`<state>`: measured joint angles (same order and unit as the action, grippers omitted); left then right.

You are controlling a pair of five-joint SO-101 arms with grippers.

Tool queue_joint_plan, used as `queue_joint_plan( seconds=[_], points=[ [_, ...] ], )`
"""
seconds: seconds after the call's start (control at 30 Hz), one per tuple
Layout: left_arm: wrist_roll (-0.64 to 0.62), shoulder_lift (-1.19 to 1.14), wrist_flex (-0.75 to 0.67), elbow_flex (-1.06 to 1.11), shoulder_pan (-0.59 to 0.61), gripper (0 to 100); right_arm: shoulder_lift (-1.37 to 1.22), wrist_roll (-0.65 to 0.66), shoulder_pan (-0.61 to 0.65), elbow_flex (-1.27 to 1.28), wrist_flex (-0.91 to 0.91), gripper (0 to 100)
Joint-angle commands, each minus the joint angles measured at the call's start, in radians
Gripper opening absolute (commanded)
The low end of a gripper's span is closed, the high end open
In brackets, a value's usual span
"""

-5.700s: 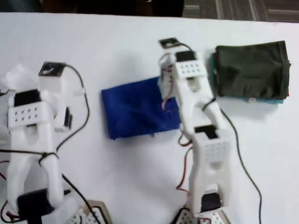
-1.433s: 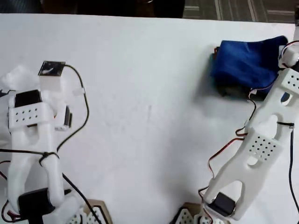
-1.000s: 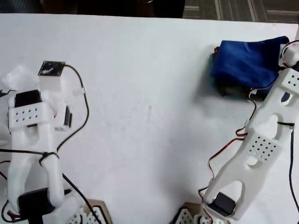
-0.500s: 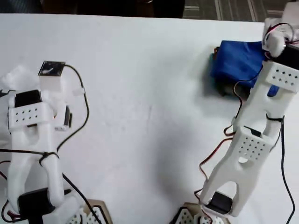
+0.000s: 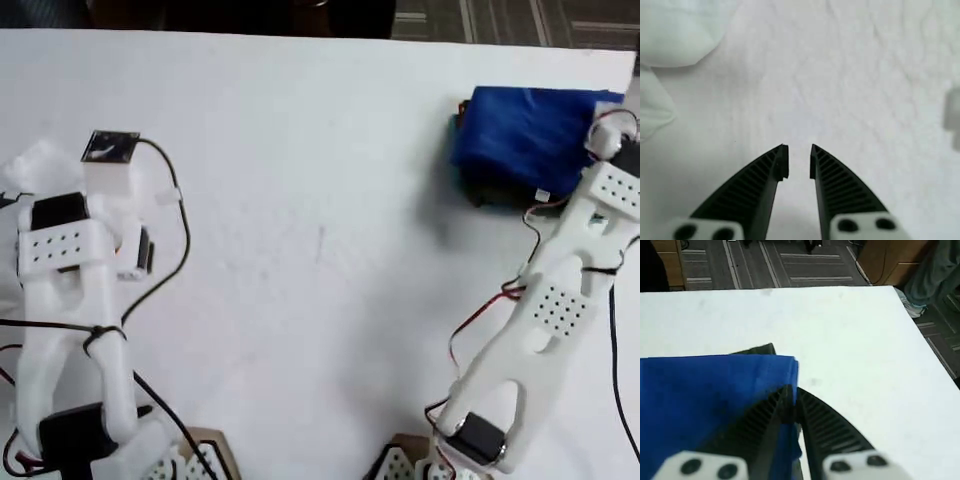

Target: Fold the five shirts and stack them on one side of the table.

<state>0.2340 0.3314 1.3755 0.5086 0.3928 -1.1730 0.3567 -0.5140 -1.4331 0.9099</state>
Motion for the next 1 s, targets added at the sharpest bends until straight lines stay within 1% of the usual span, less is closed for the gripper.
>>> queue_joint_plan(
  seconds=[0.0,0.13,0.23,0.4,0.47,0.53,0.6,0.7,0.8,0.97],
  points=[
    [0.009,0.04,-0.008,-0.002,0.006,10,-0.036,0.011,-0.03,-0.035,-0.036,1.8],
    [0.009,0.04,-0.008,-0.002,0.006,10,-0.077,0.011,-0.036,-0.037,-0.036,1.8],
    [0.009,0.04,0.008,-0.002,0.006,10,-0.056,0.005,-0.041,-0.038,-0.038,1.8],
    [0.011,0.04,0.012,-0.002,0.006,10,0.081,0.002,-0.048,-0.038,-0.019,1.8],
    [0.011,0.04,0.012,-0.002,0.006,10,0.156,-0.038,-0.053,-0.038,0.022,1.8],
    [0.011,0.04,0.011,-0.002,0.006,10,0.236,-0.083,-0.053,-0.038,0.107,2.6],
    [0.011,0.04,0.009,-0.002,0.006,10,0.305,-0.104,-0.05,-0.038,0.214,6.9],
    [0.011,0.04,0.006,-0.002,0.006,10,0.38,-0.103,-0.045,-0.029,0.395,13.9],
    [0.011,0.04,0.006,-0.002,0.006,10,0.414,-0.103,-0.045,-0.031,0.559,12.7],
    [0.011,0.04,0.005,-0.012,0.006,10,0.418,-0.101,-0.047,-0.026,0.739,11.2]
  ],
)
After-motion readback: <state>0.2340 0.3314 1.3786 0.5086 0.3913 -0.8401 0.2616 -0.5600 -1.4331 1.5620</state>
